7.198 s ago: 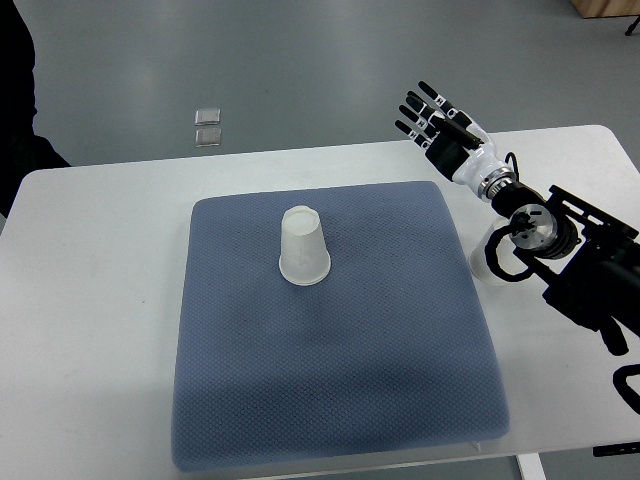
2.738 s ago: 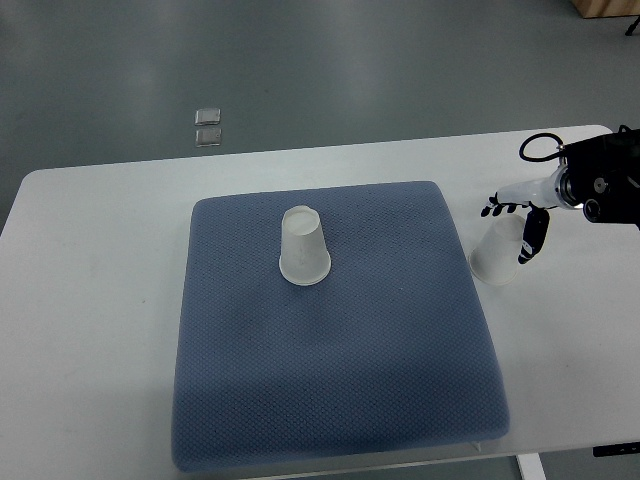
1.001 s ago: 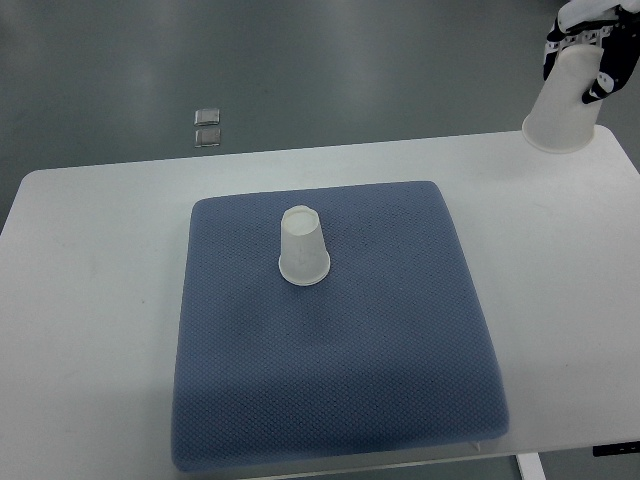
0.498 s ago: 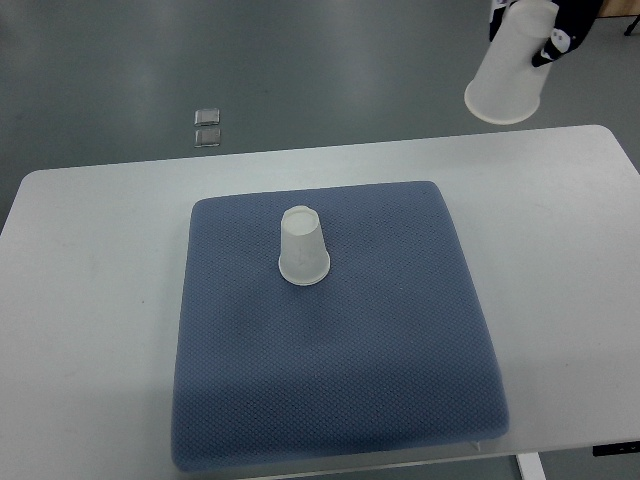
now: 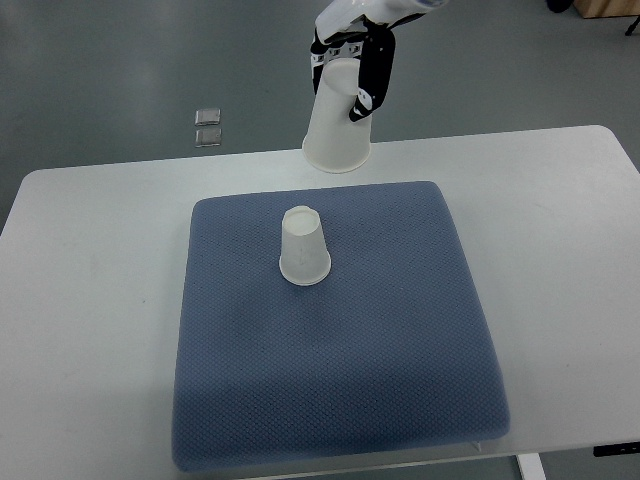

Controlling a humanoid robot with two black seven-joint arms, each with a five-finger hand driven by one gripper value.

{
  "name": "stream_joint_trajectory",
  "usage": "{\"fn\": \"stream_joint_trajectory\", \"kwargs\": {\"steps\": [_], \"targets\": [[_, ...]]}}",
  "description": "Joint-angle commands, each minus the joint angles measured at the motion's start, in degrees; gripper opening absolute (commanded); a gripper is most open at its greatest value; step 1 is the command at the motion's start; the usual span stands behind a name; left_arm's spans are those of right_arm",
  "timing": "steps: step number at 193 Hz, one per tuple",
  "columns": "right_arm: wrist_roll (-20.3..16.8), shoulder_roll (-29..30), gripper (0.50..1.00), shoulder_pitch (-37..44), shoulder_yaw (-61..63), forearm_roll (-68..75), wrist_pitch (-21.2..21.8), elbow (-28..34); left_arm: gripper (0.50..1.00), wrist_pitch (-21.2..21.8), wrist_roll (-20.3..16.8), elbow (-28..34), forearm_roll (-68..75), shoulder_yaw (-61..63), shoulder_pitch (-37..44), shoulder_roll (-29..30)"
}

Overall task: Stack paper cups
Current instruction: 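Lower the held cup down onto the upside-down cup on the pad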

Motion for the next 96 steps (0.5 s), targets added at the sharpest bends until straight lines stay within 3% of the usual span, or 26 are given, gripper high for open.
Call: {"fn": "stream_joint_trajectory", "kwargs": {"steps": [1,96], "targets": [[0.0,2.3,0.658,-1.8,0.8,0.2,-0.1,-1.5,1.0,0.0,0.1,0.0,0.0,0.0,0.0,0.0],[0.0,8.1,0.66,-6.9,0.8,1.7,-3.8,-3.5,1.0,0.0,0.0,0.1,0.0,0.0,0.0,0.0]]}}
